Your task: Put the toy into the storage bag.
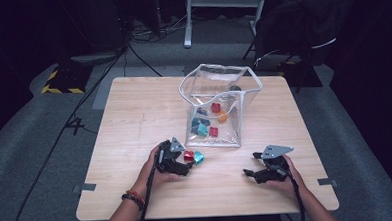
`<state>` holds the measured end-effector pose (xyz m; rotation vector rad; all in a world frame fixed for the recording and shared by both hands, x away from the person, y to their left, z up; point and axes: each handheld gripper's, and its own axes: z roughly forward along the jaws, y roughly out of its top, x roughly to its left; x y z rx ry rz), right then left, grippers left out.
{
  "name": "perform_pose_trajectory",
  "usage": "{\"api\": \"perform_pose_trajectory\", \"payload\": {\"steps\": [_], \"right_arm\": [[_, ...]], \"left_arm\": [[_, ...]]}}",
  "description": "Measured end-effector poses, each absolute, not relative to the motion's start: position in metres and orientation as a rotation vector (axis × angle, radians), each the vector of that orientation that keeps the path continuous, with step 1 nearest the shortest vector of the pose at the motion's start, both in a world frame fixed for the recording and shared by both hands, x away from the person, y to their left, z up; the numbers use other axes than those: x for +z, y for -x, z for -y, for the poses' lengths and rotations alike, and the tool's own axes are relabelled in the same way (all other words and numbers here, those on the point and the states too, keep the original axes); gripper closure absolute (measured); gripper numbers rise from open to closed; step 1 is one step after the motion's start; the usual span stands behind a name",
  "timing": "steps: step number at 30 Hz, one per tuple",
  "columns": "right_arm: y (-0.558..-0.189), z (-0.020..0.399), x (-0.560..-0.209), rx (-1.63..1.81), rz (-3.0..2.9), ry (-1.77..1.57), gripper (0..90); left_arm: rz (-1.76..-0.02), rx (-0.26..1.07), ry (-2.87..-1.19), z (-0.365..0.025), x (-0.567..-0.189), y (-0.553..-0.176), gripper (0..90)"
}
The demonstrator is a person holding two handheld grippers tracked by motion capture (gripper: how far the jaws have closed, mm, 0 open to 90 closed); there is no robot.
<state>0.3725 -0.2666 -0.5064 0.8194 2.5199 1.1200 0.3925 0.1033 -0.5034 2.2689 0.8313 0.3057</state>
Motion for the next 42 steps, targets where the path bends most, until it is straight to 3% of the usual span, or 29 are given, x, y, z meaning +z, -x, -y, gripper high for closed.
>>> {"api": "perform_pose_trajectory", "payload": {"steps": [8,13,15,16,30,33,42], "right_arm": [[-0.372,0.267,-0.506,1.120,-2.519,-0.818,21.1],[-0.372,0.267,-0.506,1.120,-2.520,-0.819,21.1],[-0.372,0.267,-0.506,1.120,-2.520,-0.819,21.1],[-0.372,0.267,-0.506,1.120,-2.520,-0.819,21.1],[-0.372,0.267,-0.506,1.120,-2.520,-0.819,21.1],[-0.373,0.267,-0.506,1.120,-2.520,-0.818,21.1],[-0.372,0.267,-0.506,1.120,-2.520,-0.819,21.1]], "left_arm": [[-0.803,0.308,-2.252,-0.098,-0.502,-0.392,36.0],[-0.800,0.338,-2.242,-0.102,-0.501,-0.393,54.6],[-0.793,0.356,-2.241,-0.104,-0.499,-0.391,56.3],[-0.791,0.359,-2.231,-0.105,-0.499,-0.391,66.0],[-0.811,0.369,-2.168,-0.121,-0.491,-0.392,67.5],[-0.825,0.368,-2.190,-0.120,-0.493,-0.394,59.0],[-0.817,0.383,-2.255,-0.107,-0.495,-0.397,55.3]]}}
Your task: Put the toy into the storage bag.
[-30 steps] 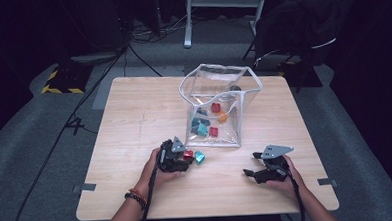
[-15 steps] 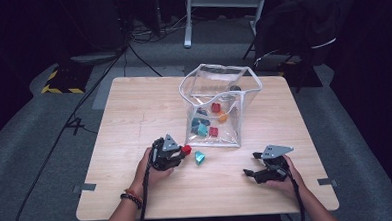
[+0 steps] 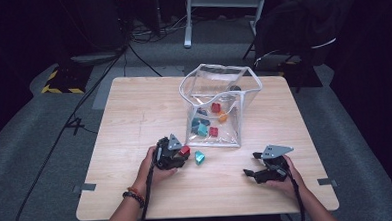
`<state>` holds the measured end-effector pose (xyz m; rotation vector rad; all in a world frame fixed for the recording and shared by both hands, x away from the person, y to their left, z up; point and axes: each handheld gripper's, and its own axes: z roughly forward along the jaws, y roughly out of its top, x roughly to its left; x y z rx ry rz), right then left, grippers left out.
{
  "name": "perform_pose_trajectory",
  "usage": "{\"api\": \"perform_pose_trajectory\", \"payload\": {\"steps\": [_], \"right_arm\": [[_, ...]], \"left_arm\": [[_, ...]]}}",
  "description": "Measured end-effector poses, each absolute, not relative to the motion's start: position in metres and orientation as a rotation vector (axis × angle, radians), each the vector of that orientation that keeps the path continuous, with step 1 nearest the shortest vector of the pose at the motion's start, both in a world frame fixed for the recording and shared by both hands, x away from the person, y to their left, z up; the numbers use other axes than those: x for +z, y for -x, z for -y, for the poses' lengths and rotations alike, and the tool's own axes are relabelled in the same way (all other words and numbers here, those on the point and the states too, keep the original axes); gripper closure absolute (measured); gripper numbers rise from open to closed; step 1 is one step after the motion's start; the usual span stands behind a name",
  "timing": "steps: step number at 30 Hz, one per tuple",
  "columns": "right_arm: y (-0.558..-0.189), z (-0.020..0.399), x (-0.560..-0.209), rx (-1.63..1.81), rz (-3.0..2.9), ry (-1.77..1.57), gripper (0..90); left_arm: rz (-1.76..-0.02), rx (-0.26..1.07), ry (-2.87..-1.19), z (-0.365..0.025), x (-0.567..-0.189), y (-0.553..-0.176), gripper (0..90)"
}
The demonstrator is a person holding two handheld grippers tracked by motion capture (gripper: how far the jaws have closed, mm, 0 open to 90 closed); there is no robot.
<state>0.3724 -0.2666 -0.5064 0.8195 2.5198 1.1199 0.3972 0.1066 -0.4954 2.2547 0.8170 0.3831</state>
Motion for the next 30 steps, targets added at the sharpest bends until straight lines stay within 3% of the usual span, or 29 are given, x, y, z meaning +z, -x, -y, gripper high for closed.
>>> {"api": "perform_pose_trajectory", "payload": {"steps": [4,18,30], "right_arm": [[-0.373,0.267,-0.506,1.120,-2.519,-0.818,21.1],[-0.372,0.267,-0.506,1.120,-2.518,-0.817,21.0],[-0.372,0.267,-0.506,1.119,-2.519,-0.821,21.0]], "left_arm": [[-0.805,0.432,-2.280,-0.102,-0.495,-0.397,67.0],[-0.870,0.465,-2.187,-0.131,-0.477,-0.401,67.7],[-0.980,0.537,-2.009,-0.176,-0.428,-0.433,67.7]]}}
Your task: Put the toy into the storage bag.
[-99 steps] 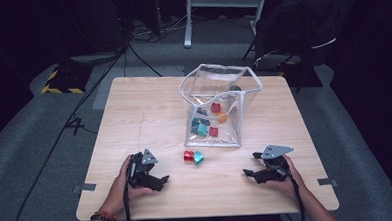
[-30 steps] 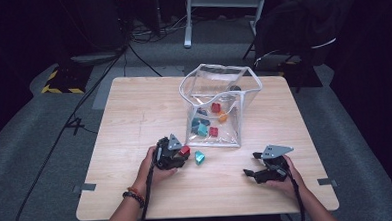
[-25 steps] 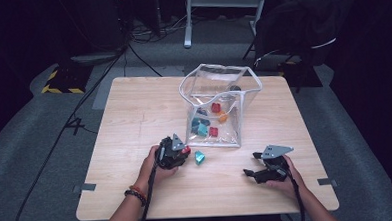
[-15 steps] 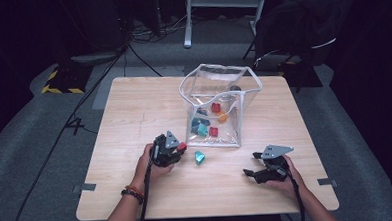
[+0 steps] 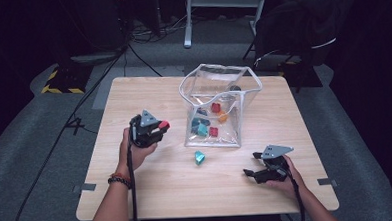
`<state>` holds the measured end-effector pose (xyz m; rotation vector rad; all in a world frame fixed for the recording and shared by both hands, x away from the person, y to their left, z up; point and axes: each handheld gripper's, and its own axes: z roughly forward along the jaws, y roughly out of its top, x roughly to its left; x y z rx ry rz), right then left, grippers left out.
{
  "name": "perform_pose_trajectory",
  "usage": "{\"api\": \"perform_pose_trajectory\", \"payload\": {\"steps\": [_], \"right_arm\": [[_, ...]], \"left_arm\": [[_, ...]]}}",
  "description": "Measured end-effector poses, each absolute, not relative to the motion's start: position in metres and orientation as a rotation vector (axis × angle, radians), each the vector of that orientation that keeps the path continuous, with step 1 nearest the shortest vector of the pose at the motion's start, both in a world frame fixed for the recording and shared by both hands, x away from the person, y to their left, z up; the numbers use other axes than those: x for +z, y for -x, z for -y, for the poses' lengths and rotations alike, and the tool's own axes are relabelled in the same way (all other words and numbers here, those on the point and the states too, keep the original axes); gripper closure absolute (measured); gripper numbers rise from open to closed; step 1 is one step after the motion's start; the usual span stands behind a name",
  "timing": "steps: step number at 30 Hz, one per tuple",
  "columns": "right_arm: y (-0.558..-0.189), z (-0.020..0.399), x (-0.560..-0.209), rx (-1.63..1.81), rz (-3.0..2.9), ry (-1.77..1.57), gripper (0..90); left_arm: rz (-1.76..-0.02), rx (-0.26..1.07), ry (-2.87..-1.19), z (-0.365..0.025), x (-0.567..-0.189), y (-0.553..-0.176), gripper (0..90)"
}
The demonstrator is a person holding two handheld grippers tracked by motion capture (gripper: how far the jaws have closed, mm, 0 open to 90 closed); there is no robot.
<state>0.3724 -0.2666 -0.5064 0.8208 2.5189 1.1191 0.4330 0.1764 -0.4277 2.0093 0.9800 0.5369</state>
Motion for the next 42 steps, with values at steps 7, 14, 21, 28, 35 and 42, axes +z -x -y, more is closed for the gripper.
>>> {"api": "perform_pose_trajectory", "payload": {"steps": [7,14,21,28,35,42], "right_arm": [[-0.372,0.267,-0.506,1.119,-2.519,-0.821,20.9],[-0.372,0.267,-0.506,1.119,-2.518,-0.821,20.9],[-0.372,0.267,-0.506,1.119,-2.518,-0.819,21.0],[-0.372,0.267,-0.506,1.119,-2.517,-0.819,21.0],[-0.372,0.267,-0.506,1.119,-2.517,-0.819,21.0],[-0.372,0.267,-0.506,1.119,-2.517,-0.818,20.9]], "left_arm": [[-1.053,0.574,-1.912,-0.195,-0.397,-0.458,67.7],[-1.103,0.594,-1.846,-0.198,-0.371,-0.482,67.7],[-1.068,0.608,-1.795,-0.181,-0.348,-0.491,67.7],[-1.007,0.615,-1.803,-0.160,-0.325,-0.494,67.7],[-0.980,0.604,-1.782,-0.149,-0.314,-0.493,67.7],[-0.948,0.602,-1.776,-0.139,-0.302,-0.491,67.7]]}}
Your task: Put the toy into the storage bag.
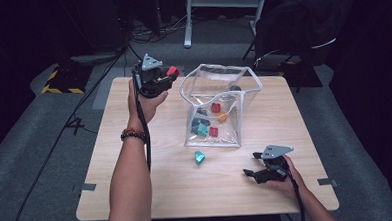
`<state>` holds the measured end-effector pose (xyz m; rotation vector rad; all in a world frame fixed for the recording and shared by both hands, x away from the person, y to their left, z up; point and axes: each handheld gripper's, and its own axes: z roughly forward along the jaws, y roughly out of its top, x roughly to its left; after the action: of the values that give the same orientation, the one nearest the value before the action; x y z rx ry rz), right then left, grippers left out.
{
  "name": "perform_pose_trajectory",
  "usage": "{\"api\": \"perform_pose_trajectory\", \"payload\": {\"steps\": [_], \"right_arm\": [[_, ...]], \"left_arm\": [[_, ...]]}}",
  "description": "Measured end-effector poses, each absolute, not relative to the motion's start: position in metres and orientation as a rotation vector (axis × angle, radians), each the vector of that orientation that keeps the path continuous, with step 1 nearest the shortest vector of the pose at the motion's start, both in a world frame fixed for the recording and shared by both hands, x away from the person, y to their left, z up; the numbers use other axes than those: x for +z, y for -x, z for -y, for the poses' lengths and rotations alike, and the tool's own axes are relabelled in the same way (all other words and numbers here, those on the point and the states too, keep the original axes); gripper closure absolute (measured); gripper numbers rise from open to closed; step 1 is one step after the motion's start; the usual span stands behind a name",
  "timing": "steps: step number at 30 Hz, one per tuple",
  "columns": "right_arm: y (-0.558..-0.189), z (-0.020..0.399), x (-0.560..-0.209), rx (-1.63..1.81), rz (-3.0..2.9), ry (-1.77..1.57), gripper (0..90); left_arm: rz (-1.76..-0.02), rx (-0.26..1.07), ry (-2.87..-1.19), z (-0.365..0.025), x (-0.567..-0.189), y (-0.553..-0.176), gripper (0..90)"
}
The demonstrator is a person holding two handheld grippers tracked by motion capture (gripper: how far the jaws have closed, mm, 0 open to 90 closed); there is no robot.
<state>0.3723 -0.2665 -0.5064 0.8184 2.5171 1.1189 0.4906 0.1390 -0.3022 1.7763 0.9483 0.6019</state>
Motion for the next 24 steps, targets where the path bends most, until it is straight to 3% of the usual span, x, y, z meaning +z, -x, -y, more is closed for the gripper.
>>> {"api": "perform_pose_trajectory", "payload": {"steps": [24], "right_arm": [[-0.372,0.266,-0.506,1.120,-2.516,-0.820,20.9]], "left_arm": [[-0.816,0.553,-1.865,-0.073,-0.292,-0.497,67.7]]}}
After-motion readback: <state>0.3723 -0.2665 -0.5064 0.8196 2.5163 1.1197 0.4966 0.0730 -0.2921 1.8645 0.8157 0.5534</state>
